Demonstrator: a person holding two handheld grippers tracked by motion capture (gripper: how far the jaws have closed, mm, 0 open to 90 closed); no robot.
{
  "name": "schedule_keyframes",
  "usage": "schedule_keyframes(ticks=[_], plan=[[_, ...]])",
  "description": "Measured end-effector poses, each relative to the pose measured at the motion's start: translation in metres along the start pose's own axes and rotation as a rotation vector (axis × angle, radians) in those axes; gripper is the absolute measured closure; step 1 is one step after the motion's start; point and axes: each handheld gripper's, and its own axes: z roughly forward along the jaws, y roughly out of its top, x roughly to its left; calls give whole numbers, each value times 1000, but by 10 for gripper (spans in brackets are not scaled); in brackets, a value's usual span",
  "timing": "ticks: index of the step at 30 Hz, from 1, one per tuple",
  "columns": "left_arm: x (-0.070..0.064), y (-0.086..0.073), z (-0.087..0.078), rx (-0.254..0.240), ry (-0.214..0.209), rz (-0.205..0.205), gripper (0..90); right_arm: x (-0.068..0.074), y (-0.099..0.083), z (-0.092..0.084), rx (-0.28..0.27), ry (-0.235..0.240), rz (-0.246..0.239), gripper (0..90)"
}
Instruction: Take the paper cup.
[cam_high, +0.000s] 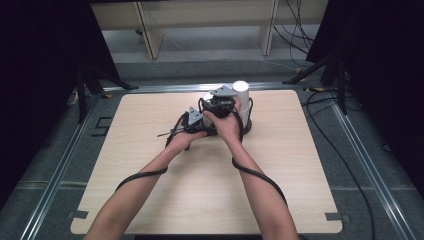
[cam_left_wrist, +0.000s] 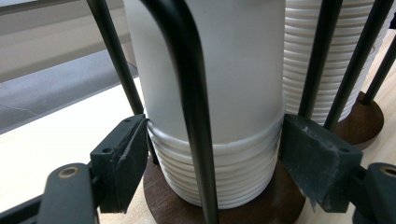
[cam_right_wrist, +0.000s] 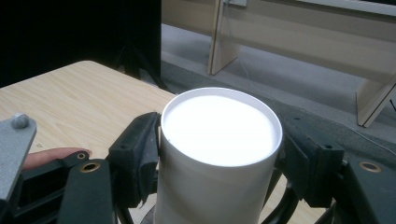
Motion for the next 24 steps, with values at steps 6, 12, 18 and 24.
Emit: schedule_keyframes(ticks=[6, 12, 18, 24], plan=[[0, 0, 0, -2, 0, 4, 242, 0, -1, 0, -17, 9, 36, 347], [-1, 0, 0, -2, 1, 6, 243, -3, -1, -2, -37, 16, 11, 354], [1, 0, 0, 0, -5, 4, 240, -2, 1, -2, -24, 14, 8, 353], [-1, 1, 1, 9, 2, 21, 242, -1, 1, -1, -25, -6, 53, 355]])
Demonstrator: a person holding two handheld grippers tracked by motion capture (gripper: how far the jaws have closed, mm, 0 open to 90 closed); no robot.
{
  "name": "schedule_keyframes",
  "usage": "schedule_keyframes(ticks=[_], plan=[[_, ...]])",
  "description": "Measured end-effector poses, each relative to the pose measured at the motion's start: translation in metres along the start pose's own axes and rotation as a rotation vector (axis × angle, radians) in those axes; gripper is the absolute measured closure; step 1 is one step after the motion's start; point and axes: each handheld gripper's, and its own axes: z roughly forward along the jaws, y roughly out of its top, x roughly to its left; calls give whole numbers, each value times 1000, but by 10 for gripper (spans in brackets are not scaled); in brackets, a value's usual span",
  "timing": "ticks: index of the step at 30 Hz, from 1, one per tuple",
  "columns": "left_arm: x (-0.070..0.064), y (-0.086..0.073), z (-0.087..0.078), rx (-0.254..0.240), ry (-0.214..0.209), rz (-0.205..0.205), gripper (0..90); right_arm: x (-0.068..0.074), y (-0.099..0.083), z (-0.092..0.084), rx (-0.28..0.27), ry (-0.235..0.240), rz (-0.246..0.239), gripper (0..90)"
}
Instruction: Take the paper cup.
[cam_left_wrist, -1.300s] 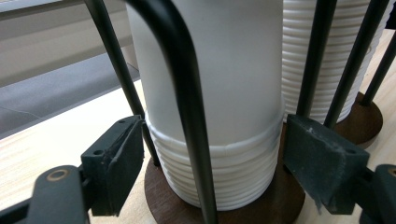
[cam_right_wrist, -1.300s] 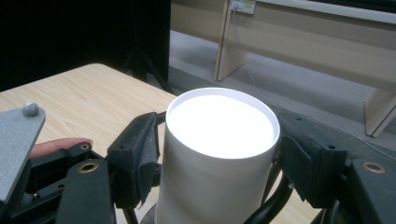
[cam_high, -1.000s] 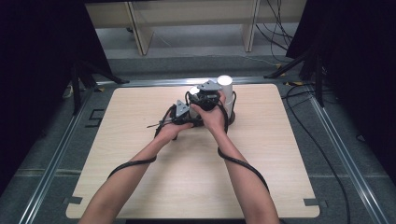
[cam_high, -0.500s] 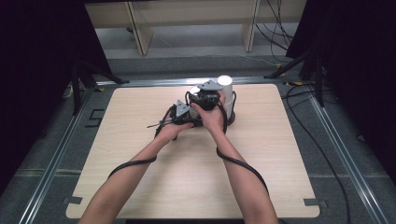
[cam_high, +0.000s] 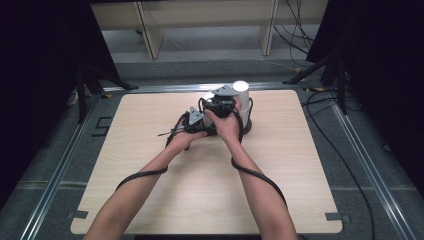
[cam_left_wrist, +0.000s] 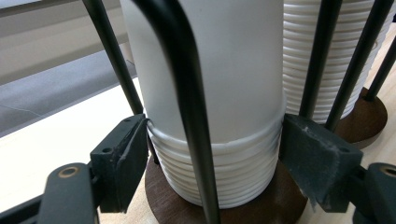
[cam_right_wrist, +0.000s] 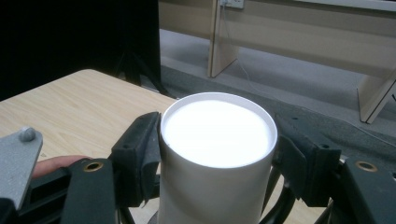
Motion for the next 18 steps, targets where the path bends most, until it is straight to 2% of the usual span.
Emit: schedule_keyframes(ticks=[5, 6, 7, 8, 12, 13, 14, 18], plan=[[0, 0, -1, 4, -2, 5, 245, 1, 1, -2, 1, 0, 12, 360], [0, 0, -1, 3, -2, 4, 246, 2, 1, -2, 3, 19, 22, 363], [0, 0, -1, 4, -2, 7, 246, 2, 1, -2, 3, 19, 22, 363], [0, 0, -1, 4, 0, 9, 246, 2, 2, -4, 9, 5, 17, 364], [0, 0, -1, 7, 3, 13, 247, 2, 2, -4, -11, 2, 2, 367], [0, 0, -1, 8, 3, 14, 247, -1, 3, -3, -23, 11, -34, 367], [-1, 0, 0, -1, 6, 2, 247, -1, 3, -3, -23, 11, -34, 367], [1, 1, 0, -2, 0, -6, 245, 1, 2, -3, -12, -3, 6, 364]])
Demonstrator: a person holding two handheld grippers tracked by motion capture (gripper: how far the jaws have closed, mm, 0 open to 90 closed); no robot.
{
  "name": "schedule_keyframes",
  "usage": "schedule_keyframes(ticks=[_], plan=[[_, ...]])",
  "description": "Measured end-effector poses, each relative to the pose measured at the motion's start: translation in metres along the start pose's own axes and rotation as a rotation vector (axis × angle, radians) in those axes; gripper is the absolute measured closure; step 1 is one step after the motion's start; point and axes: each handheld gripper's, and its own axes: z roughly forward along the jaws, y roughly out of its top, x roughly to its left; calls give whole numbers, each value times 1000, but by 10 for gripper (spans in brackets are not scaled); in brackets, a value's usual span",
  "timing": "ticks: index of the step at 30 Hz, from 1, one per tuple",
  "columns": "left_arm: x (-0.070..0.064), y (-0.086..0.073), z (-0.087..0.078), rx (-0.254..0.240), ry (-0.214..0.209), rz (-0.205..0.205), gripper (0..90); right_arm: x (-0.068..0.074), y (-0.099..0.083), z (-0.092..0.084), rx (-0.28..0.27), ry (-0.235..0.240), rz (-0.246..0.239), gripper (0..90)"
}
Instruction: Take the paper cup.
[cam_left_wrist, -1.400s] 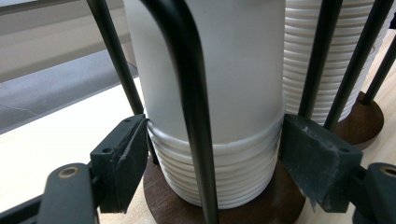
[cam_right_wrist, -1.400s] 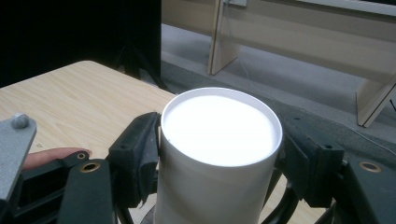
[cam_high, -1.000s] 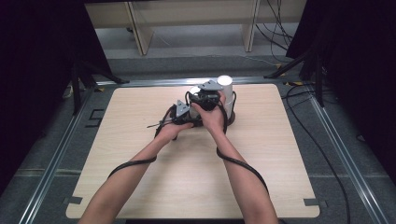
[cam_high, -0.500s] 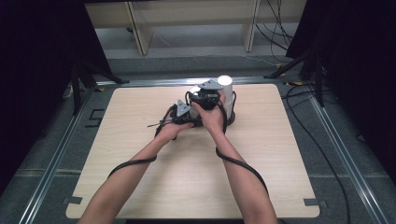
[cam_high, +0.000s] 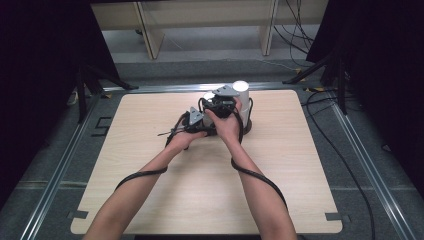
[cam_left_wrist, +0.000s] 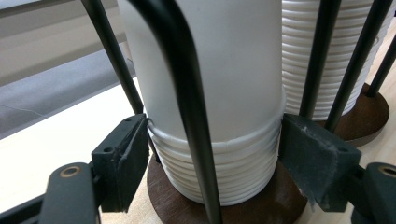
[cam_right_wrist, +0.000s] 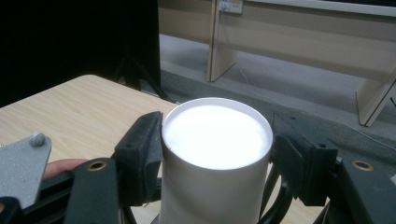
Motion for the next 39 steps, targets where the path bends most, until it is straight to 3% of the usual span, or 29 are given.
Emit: schedule_keyframes(ticks=[2, 3, 5, 10, 13, 18, 21, 24, 28, 31, 33, 35, 37, 39], plan=[[1, 1, 1, -7, -3, 1, 231, -1, 5, 2, 42, 13, -42, 352], [3, 2, -1, 28, -8, 39, 231, -1, 5, 2, 42, 13, -42, 352], [2, 2, 2, 11, -9, 21, 224, 2, 6, 5, 68, -7, -26, 332], [2, 3, 2, 18, -6, 33, 223, 2, 8, 9, 102, -21, -19, 338], [1, 2, 3, 14, 0, 33, 226, 2, 8, 9, 93, -27, 12, 350], [2, 1, 1, 40, -13, 20, 224, 2, 7, 9, 78, -34, 4, 356], [3, -1, 3, 65, -14, 19, 218, 3, 8, 8, 90, -13, 35, 357], [4, -1, 3, 67, -13, 25, 220, 2, 8, 8, 83, -15, -1, 358], [3, -1, 2, 64, -13, 17, 227, 2, 9, 7, 97, -9, 13, 360], [4, 0, 2, 58, -17, 22, 239, 1, 10, 6, 73, -17, 6, 361], [3, 1, 1, 65, -15, 13, 241, 2, 10, 5, 76, 10, 32, 362], [4, 0, 2, 65, -18, 27, 243, 1, 10, 5, 74, -2, 4, 362], [5, -1, 1, 69, -22, 30, 245, 2, 10, 4, 103, -1, 7, 363], [6, 0, 1, 67, -30, 16, 246, 2, 10, 4, 92, 4, 11, 363]])
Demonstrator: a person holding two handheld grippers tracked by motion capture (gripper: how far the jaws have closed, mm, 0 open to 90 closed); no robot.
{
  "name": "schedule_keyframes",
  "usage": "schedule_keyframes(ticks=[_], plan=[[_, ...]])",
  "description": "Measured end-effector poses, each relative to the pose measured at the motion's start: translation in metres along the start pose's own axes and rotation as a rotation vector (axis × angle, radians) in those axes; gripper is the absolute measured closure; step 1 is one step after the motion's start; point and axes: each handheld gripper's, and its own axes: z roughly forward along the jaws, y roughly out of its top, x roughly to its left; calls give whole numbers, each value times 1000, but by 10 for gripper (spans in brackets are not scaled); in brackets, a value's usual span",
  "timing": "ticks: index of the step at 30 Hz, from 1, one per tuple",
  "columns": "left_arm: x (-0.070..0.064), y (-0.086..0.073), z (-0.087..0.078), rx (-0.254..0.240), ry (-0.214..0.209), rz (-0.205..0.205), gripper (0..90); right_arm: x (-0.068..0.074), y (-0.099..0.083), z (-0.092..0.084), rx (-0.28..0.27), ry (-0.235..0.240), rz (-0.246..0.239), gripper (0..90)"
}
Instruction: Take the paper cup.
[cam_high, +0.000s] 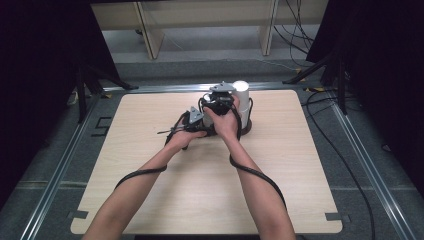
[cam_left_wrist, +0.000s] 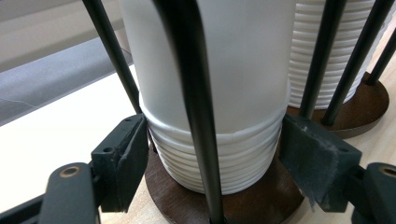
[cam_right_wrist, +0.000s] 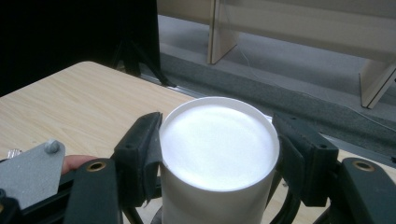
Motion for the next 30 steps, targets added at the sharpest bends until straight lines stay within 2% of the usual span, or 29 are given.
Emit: schedule_keyframes(ticks=[4, 6, 8, 10, 12, 13, 14, 17, 19, 20, 21, 22, 24, 25, 26, 27, 30], plan=[[1, -1, 1, -6, -7, -8, 225, -2, 1, 1, 0, 7, -20, 363], [1, -1, 2, -12, -9, -19, 204, 0, 1, 1, 15, 20, 1, 362], [1, -1, 3, -22, -18, -54, 190, -1, 1, 1, 9, 24, -3, 361], [1, -1, 3, -18, -15, -55, 194, -1, 0, 1, 15, 32, 24, 358], [0, -1, 3, -19, -15, -65, 198, -1, 0, 2, 8, 34, 24, 354], [0, -1, 3, -17, -15, -64, 199, -3, 0, 2, 5, 29, 8, 353], [0, -1, 3, -16, -15, -63, 200, -2, 0, 2, 7, 38, 26, 350], [1, 0, 2, 0, -16, -46, 205, -1, 0, 4, 2, 31, 30, 332], [2, 0, 1, 8, -17, -25, 209, -1, 0, 5, 3, 24, 4, 343], [2, 0, 1, 6, -16, -20, 213, 0, 0, 5, -2, 27, 8, 349], [3, 0, 1, 7, -13, -12, 220, -1, 0, 5, -15, 5, -12, 351], [3, 0, 0, 8, -13, -9, 225, 0, 0, 5, -10, 14, 6, 354], [4, 0, 0, 10, -17, -11, 227, 1, 0, 5, -10, 20, 4, 357], [3, 0, 0, 9, -16, -14, 227, 0, 1, 5, -15, 10, -19, 359], [3, 0, 0, 12, -15, -11, 228, 2, 2, 3, -6, 15, -3, 360], [3, 0, 0, 10, -14, -11, 228, 2, 3, 3, -34, 8, -23, 362], [2, 0, 0, 0, -11, -19, 228, 1, 8, -1, -52, 6, -34, 363]])
